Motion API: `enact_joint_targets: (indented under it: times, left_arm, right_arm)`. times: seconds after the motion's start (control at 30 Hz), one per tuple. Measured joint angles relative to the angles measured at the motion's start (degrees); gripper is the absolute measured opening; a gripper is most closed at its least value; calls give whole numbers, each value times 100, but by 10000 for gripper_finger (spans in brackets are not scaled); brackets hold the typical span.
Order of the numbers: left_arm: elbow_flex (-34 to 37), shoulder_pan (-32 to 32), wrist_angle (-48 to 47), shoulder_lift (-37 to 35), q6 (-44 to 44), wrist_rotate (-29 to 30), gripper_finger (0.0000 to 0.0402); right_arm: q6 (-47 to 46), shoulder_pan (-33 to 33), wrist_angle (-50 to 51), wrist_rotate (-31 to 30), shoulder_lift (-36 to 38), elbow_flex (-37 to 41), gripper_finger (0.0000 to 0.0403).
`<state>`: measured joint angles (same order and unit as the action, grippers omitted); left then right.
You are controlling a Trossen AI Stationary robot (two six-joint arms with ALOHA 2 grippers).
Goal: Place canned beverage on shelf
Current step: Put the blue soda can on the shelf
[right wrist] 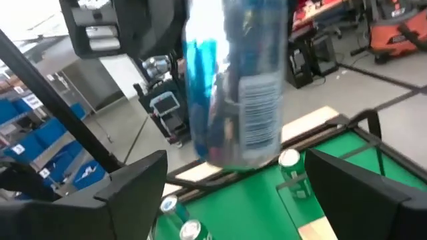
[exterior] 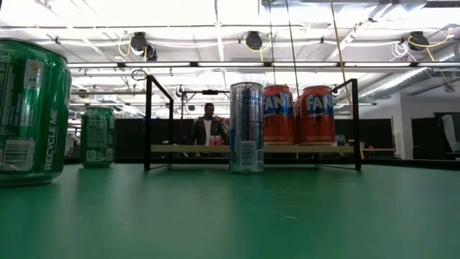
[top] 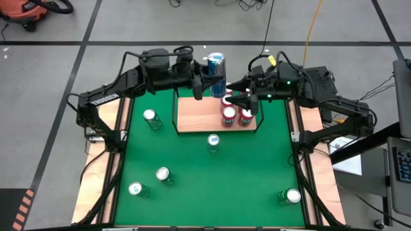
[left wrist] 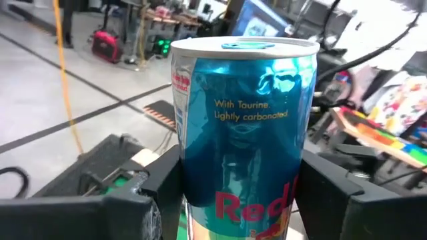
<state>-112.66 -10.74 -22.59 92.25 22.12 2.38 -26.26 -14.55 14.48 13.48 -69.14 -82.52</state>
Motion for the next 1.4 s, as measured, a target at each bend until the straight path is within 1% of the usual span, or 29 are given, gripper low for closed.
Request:
enact_joint_targets:
  times: [0.1,0.3,0.4,0.63,0.87,0.97,1.1,1.3,1.4]
  left_arm:
    - [0,0,-65,40,-20,69,217]
    - [0,18,-41,50,-43,79,217]
    - [0,36,-50,68,-52,174,217]
    - [0,37,-47,69,-55,246,217]
    - [0,39,-4,63,-56,242,217]
    - [-2,39,-2,63,-63,243,219]
    - [-4,37,-4,60,-63,242,243]
    - [-4,22,-9,33,-66,242,304]
    - [-4,-50,123,-42,-151,238,319]
  right_arm:
    - [-4,12,-35,2,-92,-2,345]
    - [31,5,-596,0,-254,-2,345]
    - [50,-5,-695,1,-317,-2,338]
    - [155,-8,-768,2,-480,-2,296]
    - [290,-10,-868,-3,-488,0,243]
    - [311,-27,-913,0,-488,2,226]
    - [311,-77,-919,29,-488,2,226]
    - [321,-82,-955,25,-486,2,237]
    - [306,-82,-955,26,-486,2,234]
